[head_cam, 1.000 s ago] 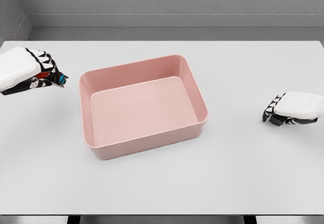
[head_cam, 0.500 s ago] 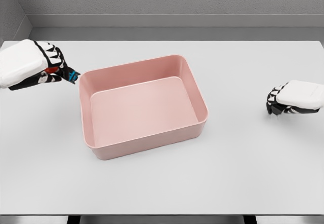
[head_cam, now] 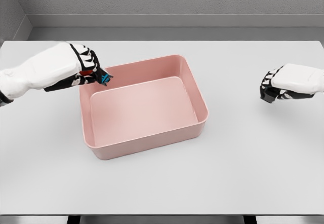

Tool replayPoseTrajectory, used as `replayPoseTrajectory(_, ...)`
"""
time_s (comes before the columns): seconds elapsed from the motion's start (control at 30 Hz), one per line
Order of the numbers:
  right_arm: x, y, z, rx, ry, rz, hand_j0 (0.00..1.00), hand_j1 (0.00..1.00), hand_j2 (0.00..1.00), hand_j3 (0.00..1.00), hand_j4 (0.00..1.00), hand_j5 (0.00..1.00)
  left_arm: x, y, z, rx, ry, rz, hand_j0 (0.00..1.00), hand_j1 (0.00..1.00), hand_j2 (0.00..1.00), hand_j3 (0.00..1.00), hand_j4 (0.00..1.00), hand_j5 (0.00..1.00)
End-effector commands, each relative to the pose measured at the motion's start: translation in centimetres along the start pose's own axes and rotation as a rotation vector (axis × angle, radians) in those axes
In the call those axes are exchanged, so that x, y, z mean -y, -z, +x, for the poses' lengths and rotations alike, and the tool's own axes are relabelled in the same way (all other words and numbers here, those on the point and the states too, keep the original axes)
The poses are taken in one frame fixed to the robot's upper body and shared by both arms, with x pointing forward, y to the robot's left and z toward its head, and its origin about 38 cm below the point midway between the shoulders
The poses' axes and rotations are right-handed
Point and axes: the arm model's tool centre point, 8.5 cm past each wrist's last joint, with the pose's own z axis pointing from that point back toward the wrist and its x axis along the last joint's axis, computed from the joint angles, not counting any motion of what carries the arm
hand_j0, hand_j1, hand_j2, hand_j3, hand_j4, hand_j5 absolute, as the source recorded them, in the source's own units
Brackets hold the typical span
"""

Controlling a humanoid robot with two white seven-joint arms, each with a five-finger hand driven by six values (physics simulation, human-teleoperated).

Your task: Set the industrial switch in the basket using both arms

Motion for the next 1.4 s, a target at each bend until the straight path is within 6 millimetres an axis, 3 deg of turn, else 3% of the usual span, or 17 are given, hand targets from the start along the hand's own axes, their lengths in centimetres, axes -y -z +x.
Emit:
replayPoseTrajectory(0.0, 0.1, 0.7, 0.4, 0.017, 0.010, -0.014, 0.45, 0.45, 0.45, 0.45, 0.45, 0.45, 1.7, 1.2, 0.9, 0.036, -0.043, -0.013, 0.35, 0.35, 0.35, 0.35, 0.35, 0.35)
replayPoseTrajectory(0.2, 0.5, 1.4, 0.8, 0.034, 0.006, -0.029, 0.45, 0.45, 0.45, 0.45, 0.45, 0.45, 3.6, 3.3, 2.0, 0.086, -0.064, -0.043, 0.35, 0.35, 0.35, 0.35, 0.35, 0.35)
replayPoseTrajectory(0.33, 1.6, 2.3, 1.2, 0.053, -0.002, -0.062, 0.45, 0.45, 0.45, 0.45, 0.45, 0.45, 5.0, 4.0, 1.5, 0.070, -0.088, -0.052, 0.39, 0.39, 0.39, 0.39, 0.39, 0.39)
replayPoseTrajectory(0.37, 1.8, 2.5, 1.3, 0.058, -0.002, -0.068, 0.45, 0.45, 0.45, 0.45, 0.45, 0.45, 5.0, 3.9, 1.5, 0.069, -0.090, -0.051, 0.46, 0.46, 0.46, 0.46, 0.46, 0.46)
replayPoseTrajectory(0.43, 2.3, 3.1, 1.6, 0.071, -0.006, -0.084, 0.45, 0.45, 0.45, 0.45, 0.45, 0.45, 4.7, 3.7, 1.4, 0.068, -0.093, -0.041, 0.83, 0.83, 0.83, 0.83, 0.83, 0.83)
replayPoseTrajectory(0.47, 2.5, 3.4, 1.8, 0.078, -0.006, -0.090, 0.45, 0.45, 0.45, 0.45, 0.45, 0.45, 4.6, 3.7, 1.3, 0.067, -0.090, -0.040, 0.96, 0.96, 0.96, 0.96, 0.96, 0.96)
replayPoseTrajectory(0.5, 2.6, 3.5, 1.8, 0.080, -0.007, -0.093, 0.45, 0.45, 0.45, 0.45, 0.45, 0.45, 4.6, 3.7, 1.3, 0.066, -0.089, -0.038, 1.00, 1.00, 1.00, 1.00, 1.00, 1.00)
replayPoseTrajectory(0.8, 4.2, 4.7, 2.5, 0.108, -0.020, -0.135, 0.45, 0.45, 0.45, 0.45, 0.45, 0.45, 3.8, 3.6, 1.4, 0.071, -0.081, -0.020, 1.00, 1.00, 1.00, 1.00, 1.00, 1.00)
replayPoseTrajectory(0.87, 4.6, 4.9, 2.6, 0.112, -0.025, -0.146, 0.45, 0.45, 0.45, 0.45, 0.45, 0.45, 2.7, 2.5, 1.6, 0.078, -0.071, -0.032, 1.00, 1.00, 1.00, 1.00, 1.00, 1.00)
replayPoseTrajectory(1.07, 5.4, 5.6, 3.1, 0.131, -0.031, -0.167, 0.45, 0.45, 0.45, 0.45, 0.45, 0.45, 0.4, -2.7, -0.6, -0.020, 0.000, -0.177, 1.00, 1.00, 1.00, 1.00, 1.00, 1.00)
replayPoseTrajectory(1.37, 8.4, 7.8, 4.9, 0.196, -0.070, -0.222, 0.46, 0.46, 0.46, 0.46, 0.46, 0.46, 0.2, -4.1, -1.0, -0.046, 0.014, -0.230, 1.00, 1.00, 1.00, 1.00, 1.00, 1.00)
